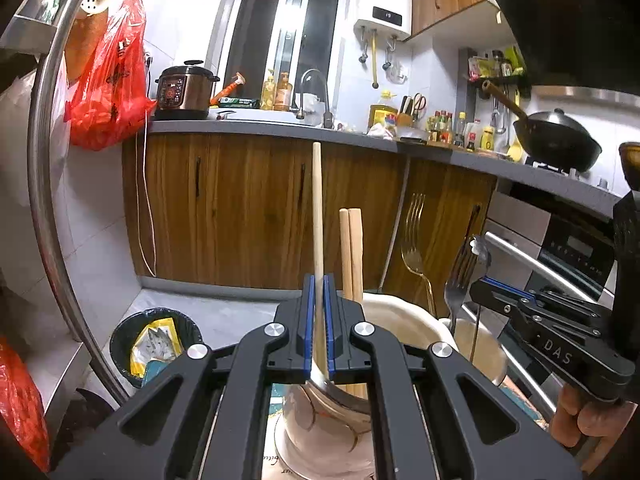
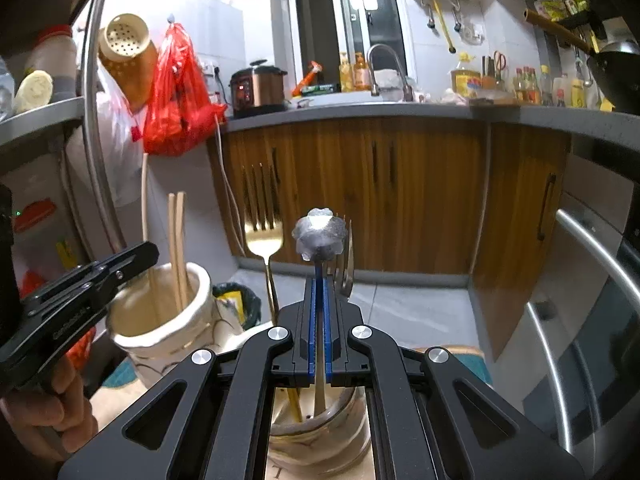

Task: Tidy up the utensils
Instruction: 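Drop the chopstick into the tall cup with the left tool while the right tool opens over the small cup, then grasp a chopstick with the left tool while the right tool grasps a yellow spoon-tong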

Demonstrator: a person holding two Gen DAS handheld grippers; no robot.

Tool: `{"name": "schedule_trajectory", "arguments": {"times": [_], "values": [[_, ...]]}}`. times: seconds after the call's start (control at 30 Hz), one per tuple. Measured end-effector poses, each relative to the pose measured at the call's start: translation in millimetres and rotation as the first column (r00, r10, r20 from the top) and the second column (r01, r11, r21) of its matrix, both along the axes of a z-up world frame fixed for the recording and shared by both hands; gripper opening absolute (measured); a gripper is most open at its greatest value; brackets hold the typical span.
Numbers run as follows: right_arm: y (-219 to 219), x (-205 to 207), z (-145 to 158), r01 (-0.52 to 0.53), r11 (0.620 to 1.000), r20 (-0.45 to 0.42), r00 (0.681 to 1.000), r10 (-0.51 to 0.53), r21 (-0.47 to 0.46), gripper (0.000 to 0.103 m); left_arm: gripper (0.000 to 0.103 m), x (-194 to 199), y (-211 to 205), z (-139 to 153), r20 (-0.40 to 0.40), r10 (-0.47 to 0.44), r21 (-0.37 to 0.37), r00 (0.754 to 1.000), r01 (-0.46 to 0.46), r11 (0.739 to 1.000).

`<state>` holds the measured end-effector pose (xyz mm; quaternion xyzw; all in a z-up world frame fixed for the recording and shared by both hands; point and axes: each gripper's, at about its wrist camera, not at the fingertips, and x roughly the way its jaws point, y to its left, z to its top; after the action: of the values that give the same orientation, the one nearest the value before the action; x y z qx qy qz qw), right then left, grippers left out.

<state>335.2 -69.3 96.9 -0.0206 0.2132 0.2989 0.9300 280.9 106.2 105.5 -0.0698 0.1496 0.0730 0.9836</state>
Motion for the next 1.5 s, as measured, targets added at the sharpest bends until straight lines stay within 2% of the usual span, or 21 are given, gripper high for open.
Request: {"name": "schedule_trajectory", "arguments": {"times": [0.2, 0.3, 0.37, 0.43, 0.47, 0.7, 0.83, 0.97, 1.1, 1.33, 1.4, 1.5], "values": [[-0.6, 1.7, -3.8, 0.005, 1.0, -0.013, 1.0, -0.005, -0.008, 0.004, 0.004, -1.1, -0.6, 0.0, -0.017, -0.007, 0.024, 1.0, 0.007, 1.0], [-1.1, 1.9, -4.4, 0.005, 1.0, -0.021, 1.0, -0.006, -0.012, 0.012, 0.008, -2.7, -1.6, 0.2, -0.022, -0.008, 0.038, 1.0, 0.009, 0.999], [-2.2, 0.6, -4.6, -0.001, 1.0, -0.019, 1.0, 0.0, -0.015, 0.031, 0.024, -4.9, -2.1, 1.9, -0.02, -0.013, 0.047, 1.0, 0.014, 0.999], [-3.6, -1.8, -3.8, -0.002, 1.0, -0.013, 1.0, 0.002, -0.02, 0.031, 0.038, -10.2, -1.7, 4.8, -0.001, -0.002, 0.068, 1.0, 0.003, 0.998], [-4.7, -2.9, -2.9, -0.004, 1.0, -0.013, 1.0, 0.004, -0.017, 0.031, 0.04, -12.0, -1.1, 6.5, 0.001, -0.002, 0.074, 1.0, 0.002, 0.997], [-18.7, -15.1, 1.7, -0.009, 1.0, 0.002, 1.0, 0.009, -0.026, 0.031, 0.04, -33.3, 12.7, 13.7, 0.01, 0.034, 0.081, 0.999, -0.035, 0.996], [-30.8, -24.9, 1.0, 0.005, 0.998, -0.005, 1.0, -0.006, -0.061, 0.031, 0.04, -52.8, 28.0, 13.2, -0.004, 0.075, 0.019, 0.997, -0.075, 0.997], [-47.2, -31.9, -11.4, 0.028, 0.992, -0.051, 0.998, -0.035, -0.124, 0.031, 0.04, -64.1, 31.3, 8.1, -0.027, 0.069, -0.003, 0.997, -0.069, 0.998], [-57.9, -38.1, -25.7, 0.006, 0.988, -0.114, 0.993, -0.024, -0.155, 0.031, 0.04, -70.7, 27.6, -1.6, -0.066, 0.061, 0.0, 0.996, -0.061, 0.998], [-68.4, -62.2, -51.8, -0.108, 0.98, -0.245, 0.967, 0.065, -0.165, 0.031, 0.04, -85.8, 22.1, -32.2, -0.184, -0.049, -0.086, 0.982, 0.033, 0.996], [-67.7, -70.3, -57.8, -0.151, 0.975, -0.281, 0.954, 0.1, -0.165, 0.031, 0.04, -89.3, 17.1, -40.9, -0.21, -0.09, -0.101, 0.974, 0.07, 0.992], [-63.0, -83.2, -67.9, -0.21, 0.958, -0.328, 0.935, 0.138, -0.194, 0.031, 0.04, -90.8, 3.7, -56.2, -0.272, -0.163, -0.11, 0.948, 0.138, 0.984]]}}
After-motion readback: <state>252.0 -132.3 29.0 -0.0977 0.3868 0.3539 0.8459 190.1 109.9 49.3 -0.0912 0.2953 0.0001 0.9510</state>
